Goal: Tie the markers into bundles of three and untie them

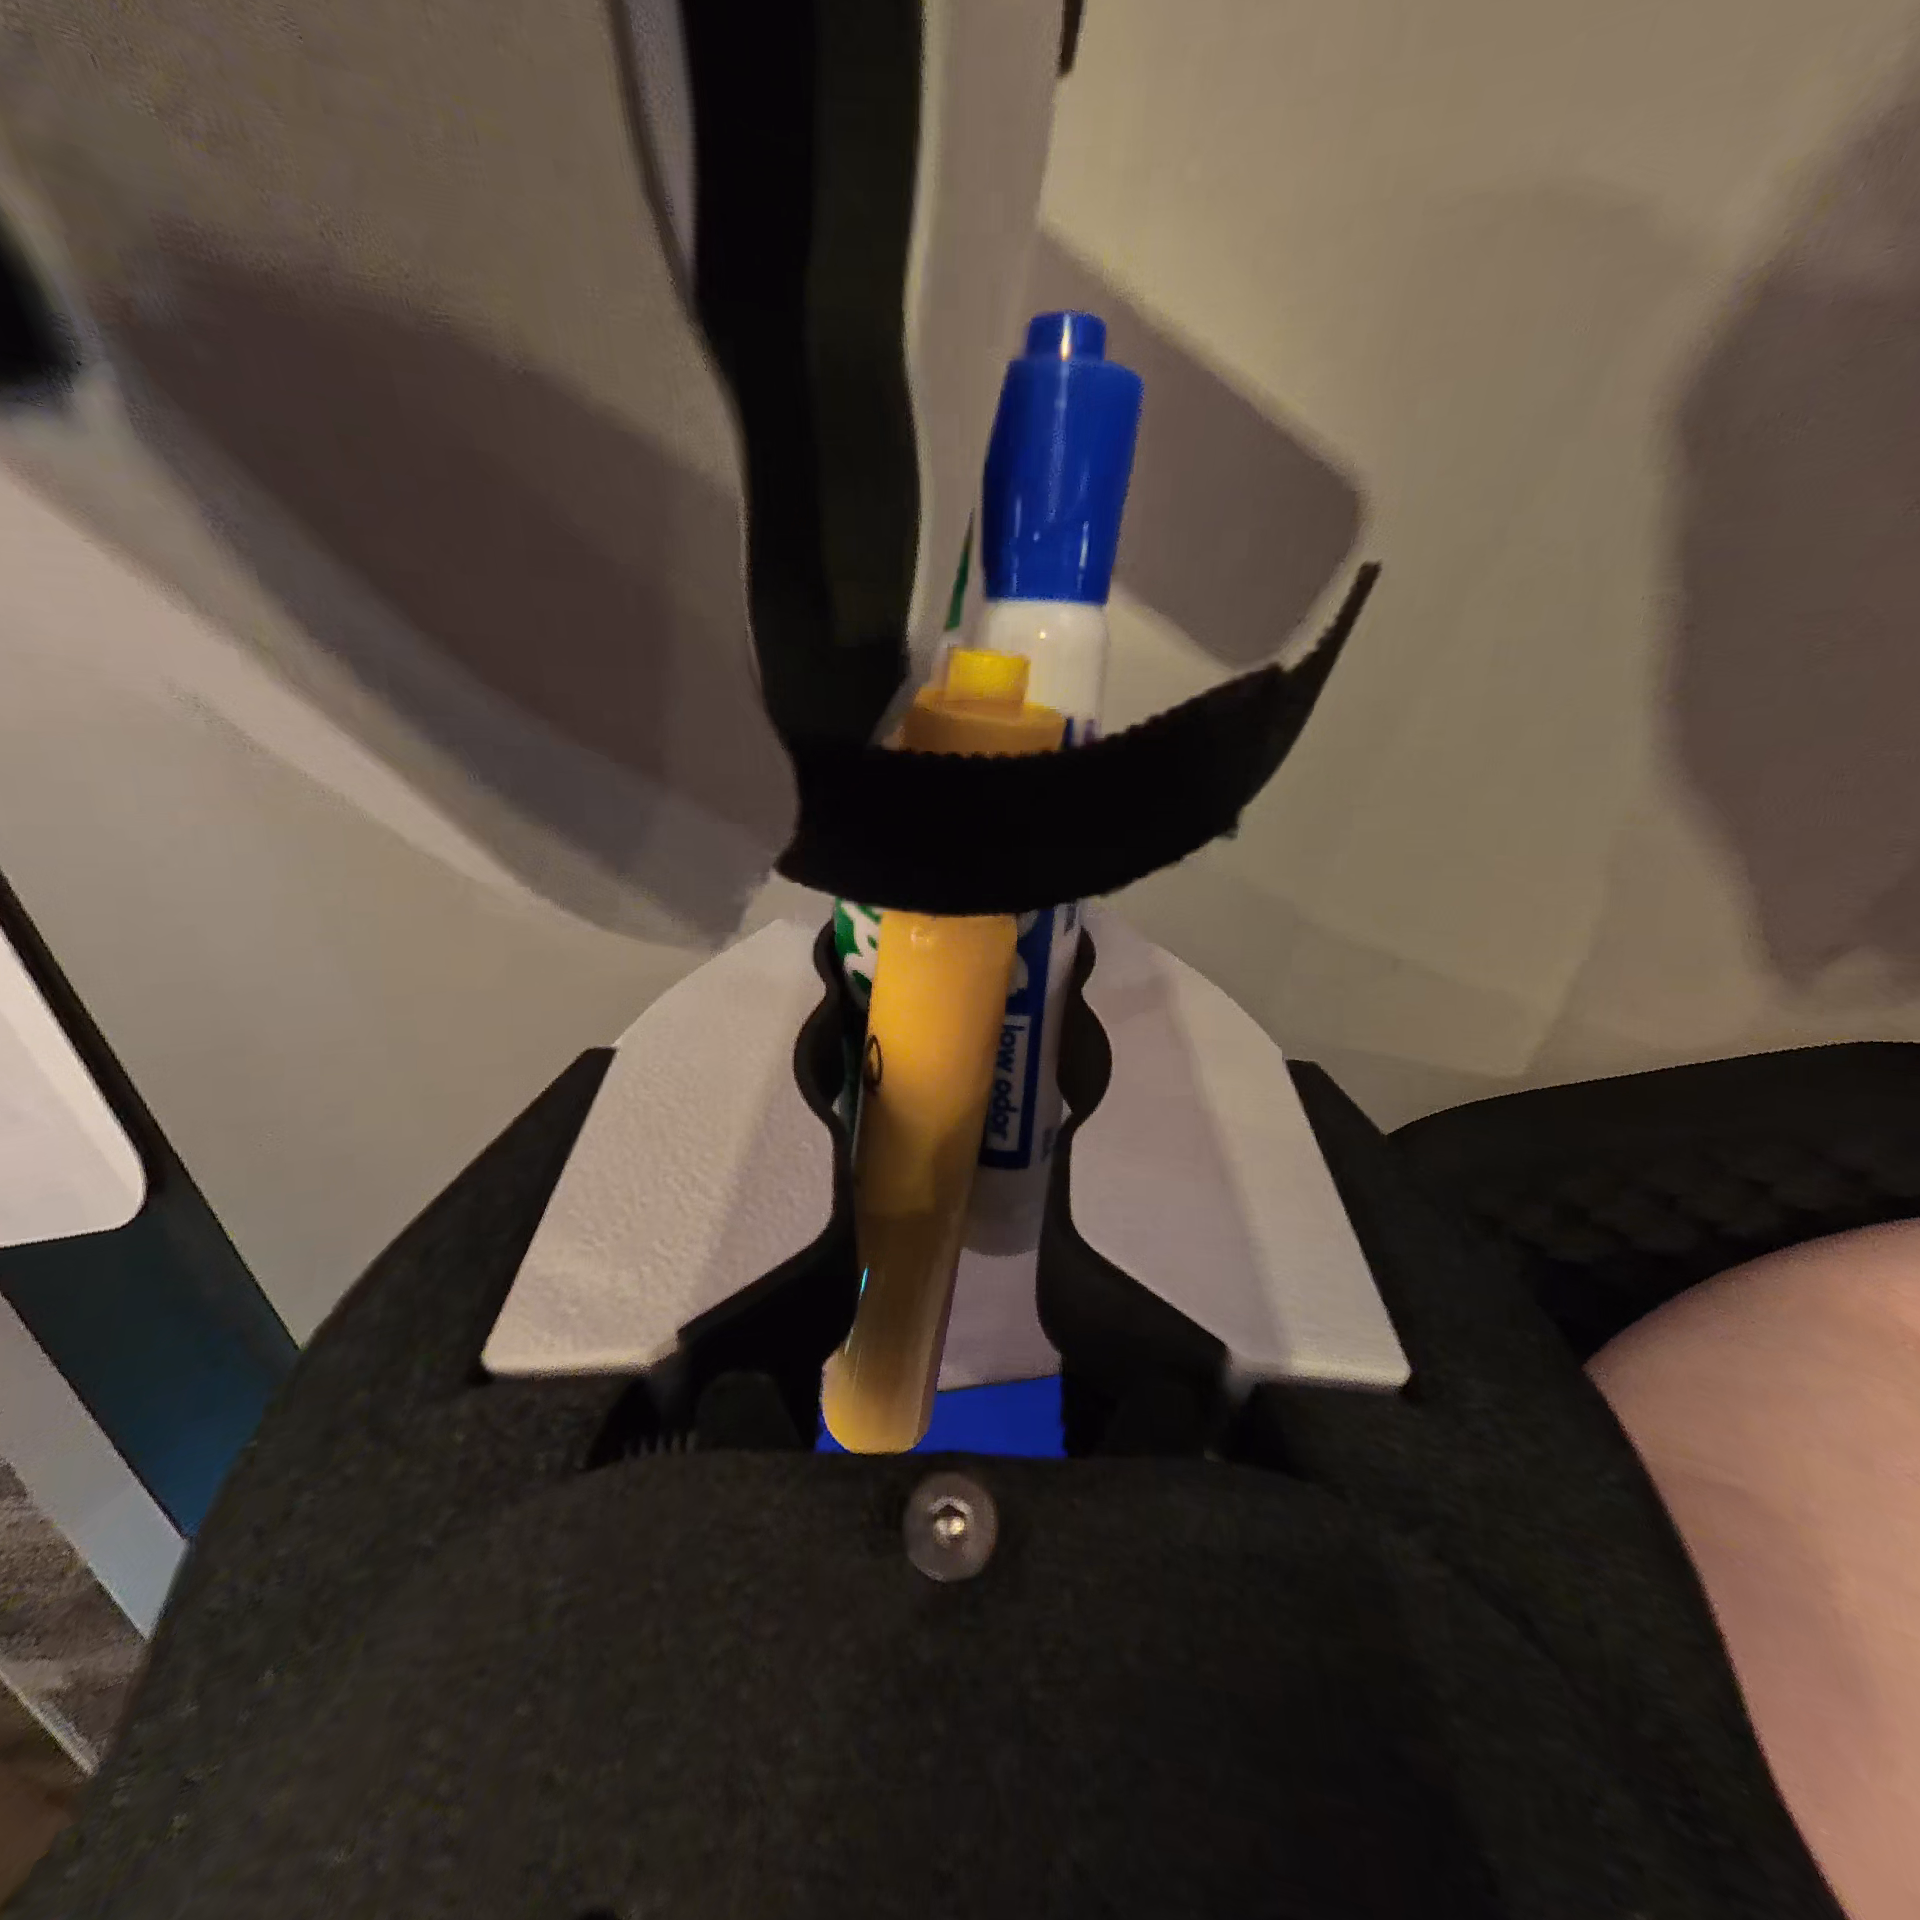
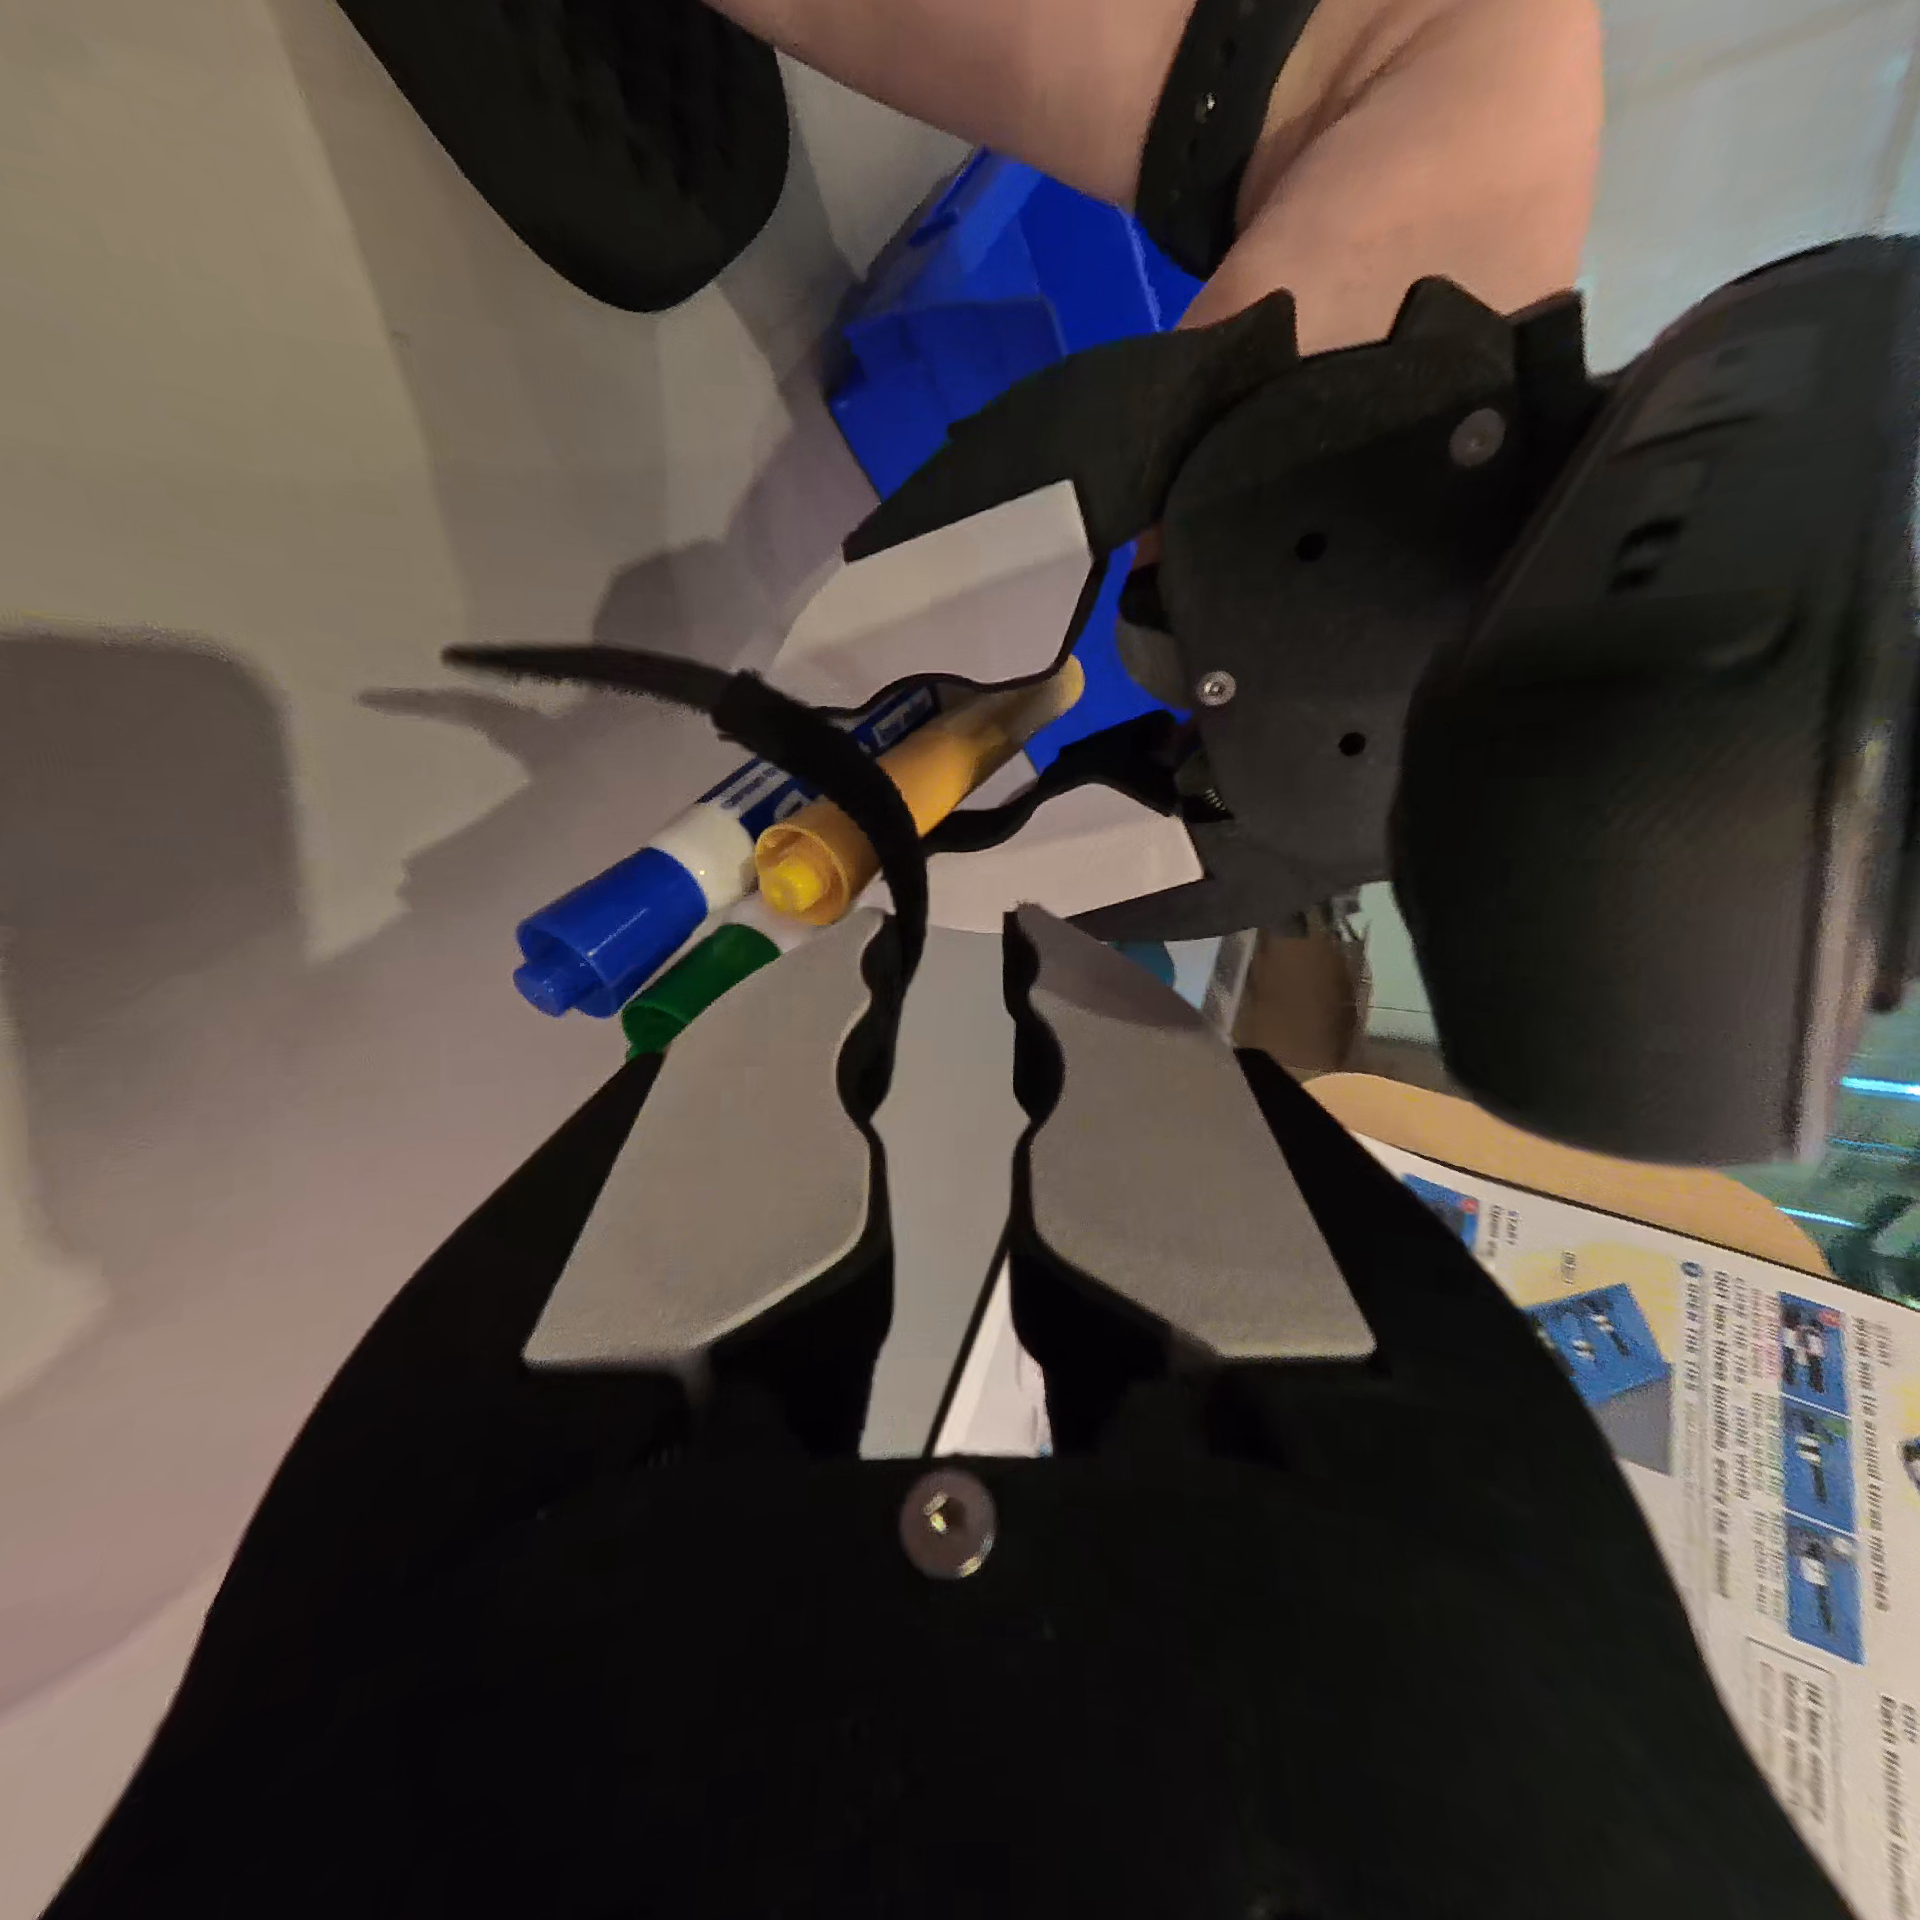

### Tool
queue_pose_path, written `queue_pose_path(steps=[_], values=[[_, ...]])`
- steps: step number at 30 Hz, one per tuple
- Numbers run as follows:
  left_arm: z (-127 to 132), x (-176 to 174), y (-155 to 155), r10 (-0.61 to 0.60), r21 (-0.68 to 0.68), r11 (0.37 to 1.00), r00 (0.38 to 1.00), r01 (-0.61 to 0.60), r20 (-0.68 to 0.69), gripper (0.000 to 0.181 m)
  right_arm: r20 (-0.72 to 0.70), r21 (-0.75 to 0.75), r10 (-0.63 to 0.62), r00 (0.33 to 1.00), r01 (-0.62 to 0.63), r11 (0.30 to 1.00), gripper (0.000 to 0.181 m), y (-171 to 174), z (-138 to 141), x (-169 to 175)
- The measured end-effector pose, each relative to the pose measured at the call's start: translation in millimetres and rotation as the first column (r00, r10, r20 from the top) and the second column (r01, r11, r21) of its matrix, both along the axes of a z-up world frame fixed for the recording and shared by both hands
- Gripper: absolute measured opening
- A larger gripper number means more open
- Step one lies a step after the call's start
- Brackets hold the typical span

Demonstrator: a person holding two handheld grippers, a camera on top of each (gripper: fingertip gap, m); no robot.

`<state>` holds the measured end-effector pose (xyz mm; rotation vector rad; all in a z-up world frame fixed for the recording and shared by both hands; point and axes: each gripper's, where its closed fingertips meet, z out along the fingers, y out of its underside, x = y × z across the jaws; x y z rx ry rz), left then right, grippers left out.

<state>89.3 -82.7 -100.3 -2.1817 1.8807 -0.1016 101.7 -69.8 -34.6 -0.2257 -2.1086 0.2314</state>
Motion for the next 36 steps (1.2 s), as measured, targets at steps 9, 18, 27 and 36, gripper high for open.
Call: queue_pose_path(steps=[9, 18, 27, 36], values=[[8.7, 3.5, -0.9, -0.012, 0.030, 1.000, 0.999, 0.011, 0.032, 0.038, 0.199, -0.006, 0.021, 0.980, -0.020, 1.000, 0.022, 0.8, 4.6, 4.4], [13.1, 4.3, -1.8, -0.013, 0.041, 0.999, 0.999, 0.011, 0.045, 0.038, 0.213, -0.051, 0.041, 0.976, -0.031, 0.998, 0.022, -3.7, 14.8, 6.2], [13.3, 3.3, -2.4, -0.008, 0.038, 0.999, 0.999, 0.006, 0.043, 0.038, 0.304, -0.160, 0.079, 0.949, -0.030, 0.987, 0.026, -5.9, 13.1, 6.5], [9.3, -3.5, 0.1, 0.017, 0.041, 0.999, 1.000, -0.017, 0.002, 0.038, 0.136, -0.360, 0.021, 0.991, 0.030, 0.933, 0.020, -3.7, 22.6, 9.6]])
